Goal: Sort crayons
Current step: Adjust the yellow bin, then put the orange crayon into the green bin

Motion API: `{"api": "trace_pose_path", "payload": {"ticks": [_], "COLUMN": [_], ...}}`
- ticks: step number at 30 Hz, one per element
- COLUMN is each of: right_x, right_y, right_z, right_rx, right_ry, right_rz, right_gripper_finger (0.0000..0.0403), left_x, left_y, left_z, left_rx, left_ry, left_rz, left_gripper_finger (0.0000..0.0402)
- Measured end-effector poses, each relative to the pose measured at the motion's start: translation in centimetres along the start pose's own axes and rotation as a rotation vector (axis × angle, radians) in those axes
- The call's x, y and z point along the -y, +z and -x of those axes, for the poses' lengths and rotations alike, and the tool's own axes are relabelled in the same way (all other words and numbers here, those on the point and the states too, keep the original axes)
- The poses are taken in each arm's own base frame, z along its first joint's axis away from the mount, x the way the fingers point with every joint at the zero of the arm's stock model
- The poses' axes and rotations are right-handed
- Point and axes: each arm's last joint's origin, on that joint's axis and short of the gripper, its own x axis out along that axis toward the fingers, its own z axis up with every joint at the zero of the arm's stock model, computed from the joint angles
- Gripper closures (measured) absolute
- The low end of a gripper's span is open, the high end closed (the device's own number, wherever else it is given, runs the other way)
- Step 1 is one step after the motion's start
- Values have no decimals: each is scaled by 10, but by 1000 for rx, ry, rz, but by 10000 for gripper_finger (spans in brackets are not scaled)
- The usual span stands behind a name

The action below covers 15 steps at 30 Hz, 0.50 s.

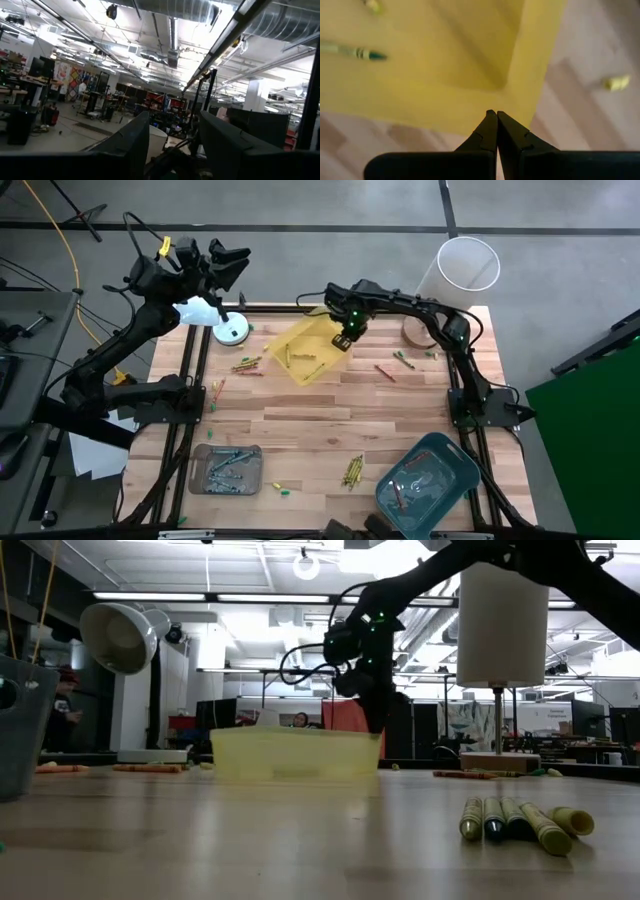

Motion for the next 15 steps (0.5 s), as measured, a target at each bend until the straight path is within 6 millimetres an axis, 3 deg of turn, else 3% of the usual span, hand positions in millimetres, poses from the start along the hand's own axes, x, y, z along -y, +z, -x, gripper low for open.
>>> {"api": "trace_pose_path", "payload": {"ticks": [7, 15], "right_x": [-19, -33], "right_y": [-21, -42], "right_z": [17, 46], "right_rx": [-107, -59], "right_ry": [6, 53], "right_rz": [53, 84], "right_gripper_finger": [403, 403], "left_x": [-2, -11], "left_y": [1, -1], "left_z": [3, 8], "left_rx": [-46, -103], "left_ry": [-54, -27], "left_rz": [-11, 10], "left_gripper_finger": [241, 241]}}
